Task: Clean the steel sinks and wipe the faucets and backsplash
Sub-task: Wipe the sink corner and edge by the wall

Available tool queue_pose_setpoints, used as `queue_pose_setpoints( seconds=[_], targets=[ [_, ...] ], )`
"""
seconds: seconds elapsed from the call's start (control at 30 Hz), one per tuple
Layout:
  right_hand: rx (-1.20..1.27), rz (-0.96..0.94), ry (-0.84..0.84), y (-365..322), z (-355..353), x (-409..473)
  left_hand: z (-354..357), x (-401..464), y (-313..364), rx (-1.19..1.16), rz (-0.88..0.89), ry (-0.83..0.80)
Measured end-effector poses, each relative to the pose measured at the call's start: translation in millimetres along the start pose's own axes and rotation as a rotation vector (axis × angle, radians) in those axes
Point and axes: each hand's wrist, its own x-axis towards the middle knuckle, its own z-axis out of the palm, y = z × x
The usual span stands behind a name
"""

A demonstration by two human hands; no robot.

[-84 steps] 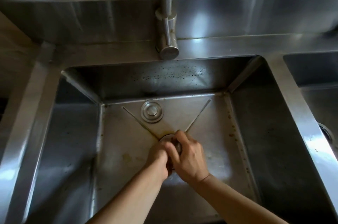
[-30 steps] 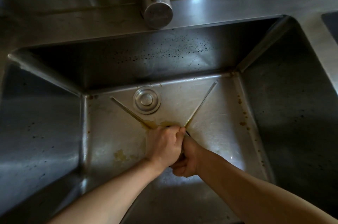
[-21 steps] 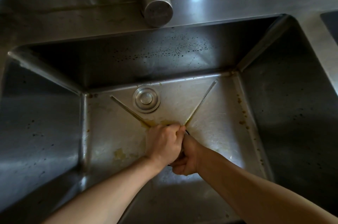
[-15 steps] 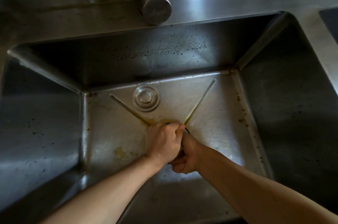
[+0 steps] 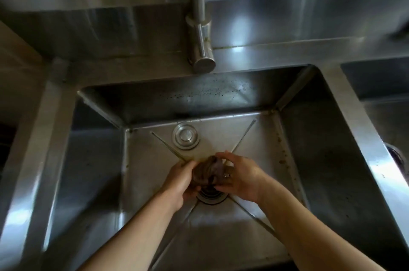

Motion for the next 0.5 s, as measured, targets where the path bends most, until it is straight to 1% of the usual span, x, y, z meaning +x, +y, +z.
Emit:
queue_pose_setpoints(
  seconds=[0.03, 0.1, 0.13, 0.17, 0.27, 0.3, 0.33, 0.37, 0.4, 0.43, 0.47, 0.5],
  targets=[
    [-0.042, -0.025, -0.003, 0.1, 2.1, -1.6, -3.7, -6.2, 2.5, -0.032, -0.019, 0.006],
    [-0.19, -0.019, 0.107, 12.6, 11.1, -2.9, -9.6, -16.4, 3.7, -0.067, -0.069, 0.038],
    [-0.333, -0.067, 0.18, 24.3, 13.6, -1.6, -12.1, -20.9, 2.1, -0.078, -0.082, 0.055],
    [-0.407, -0.126, 0.214, 33.5, 14.3, -0.3, -14.4, -24.1, 0.4, -0.081, -0.085, 0.067],
    [-0.352, -0.158, 0.19, 36.0, 15.3, -9.4, -19.2, -32.1, -4.4, -0.1, -0.043, 0.088],
    [-0.314, -0.115, 0.157, 33.7, 17.3, -19.0, -19.4, -35.5, -6.6, -0.089, -0.019, 0.086],
    [-0.205, -0.034, 0.111, 31.5, 18.1, -25.6, -18.5, -39.4, -7.6, -0.07, 0.012, 0.075],
    [-0.139, 0.005, 0.06, 29.6, 18.8, -31.1, -17.7, -43.4, -8.5, -0.064, 0.051, 0.047],
    [-0.124, -0.016, 0.023, 26.0, 22.3, -38.2, -16.0, -48.1, -8.3, -0.083, 0.075, -0.004],
    [-0.137, -0.087, 0.037, 23.7, 23.8, -40.7, -13.7, -52.2, -6.4, -0.127, 0.062, -0.061],
    [-0.165, -0.179, 0.102, 21.8, 23.8, -42.0, -10.8, -53.3, -6.4, -0.133, 0.05, -0.093],
    [-0.214, -0.263, 0.195, 20.1, 21.5, -39.8, -8.4, -53.7, -5.4, -0.042, 0.055, -0.085]
  ],
)
